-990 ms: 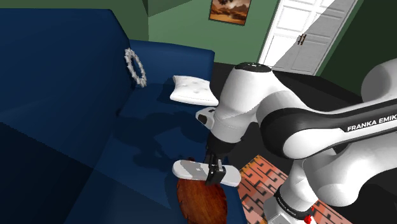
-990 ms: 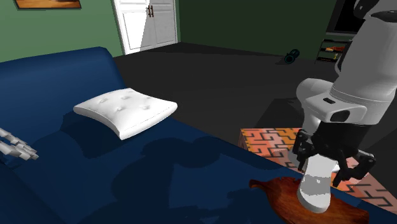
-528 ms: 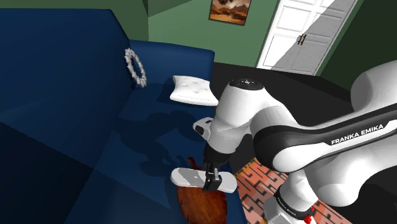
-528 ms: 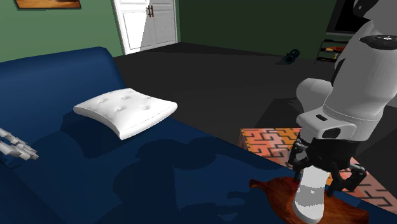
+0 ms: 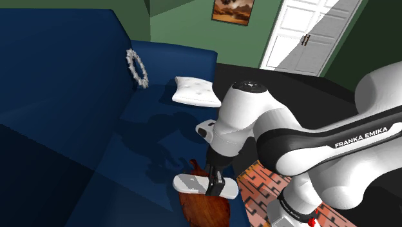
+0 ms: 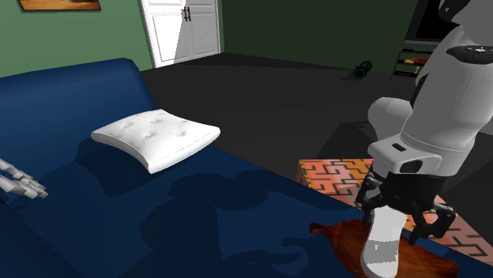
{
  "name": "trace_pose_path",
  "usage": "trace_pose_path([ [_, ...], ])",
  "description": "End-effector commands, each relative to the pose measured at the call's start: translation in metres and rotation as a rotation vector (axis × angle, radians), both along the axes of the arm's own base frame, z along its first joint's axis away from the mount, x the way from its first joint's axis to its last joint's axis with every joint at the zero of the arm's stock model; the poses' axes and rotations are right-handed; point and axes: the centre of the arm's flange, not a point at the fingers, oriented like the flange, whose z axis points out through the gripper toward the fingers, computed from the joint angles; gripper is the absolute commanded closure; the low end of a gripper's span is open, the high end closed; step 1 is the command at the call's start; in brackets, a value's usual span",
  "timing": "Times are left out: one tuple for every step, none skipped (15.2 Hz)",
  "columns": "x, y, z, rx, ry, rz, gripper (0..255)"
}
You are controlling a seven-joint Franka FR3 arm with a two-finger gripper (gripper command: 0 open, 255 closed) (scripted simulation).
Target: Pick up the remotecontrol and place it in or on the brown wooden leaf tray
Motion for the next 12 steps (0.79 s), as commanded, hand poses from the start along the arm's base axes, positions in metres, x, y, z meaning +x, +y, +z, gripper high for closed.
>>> trace_pose_path([
  [0.000, 0.000, 0.000, 0.000, 0.000, 0.000, 0],
  [0.000, 0.000, 0.000, 0.000, 0.000, 0.000, 0],
  [0.000, 0.000, 0.000, 0.000, 0.000, 0.000, 0],
  [0.000, 0.000, 0.000, 0.000, 0.000, 0.000, 0],
  [0.000, 0.000, 0.000, 0.000, 0.000, 0.000, 0],
  [-0.001, -0.001, 0.013, 0.000, 0.000, 0.000, 0],
  [-0.001, -0.002, 0.026, 0.000, 0.000, 0.000, 0],
  [-0.002, -0.003, 0.040, 0.000, 0.000, 0.000, 0],
  [-0.003, -0.004, 0.050, 0.000, 0.000, 0.000, 0],
  [-0.003, -0.004, 0.050, 0.000, 0.000, 0.000, 0],
  [-0.003, -0.004, 0.050, 0.000, 0.000, 0.000, 0],
  [-0.003, -0.004, 0.050, 0.000, 0.000, 0.000, 0],
])
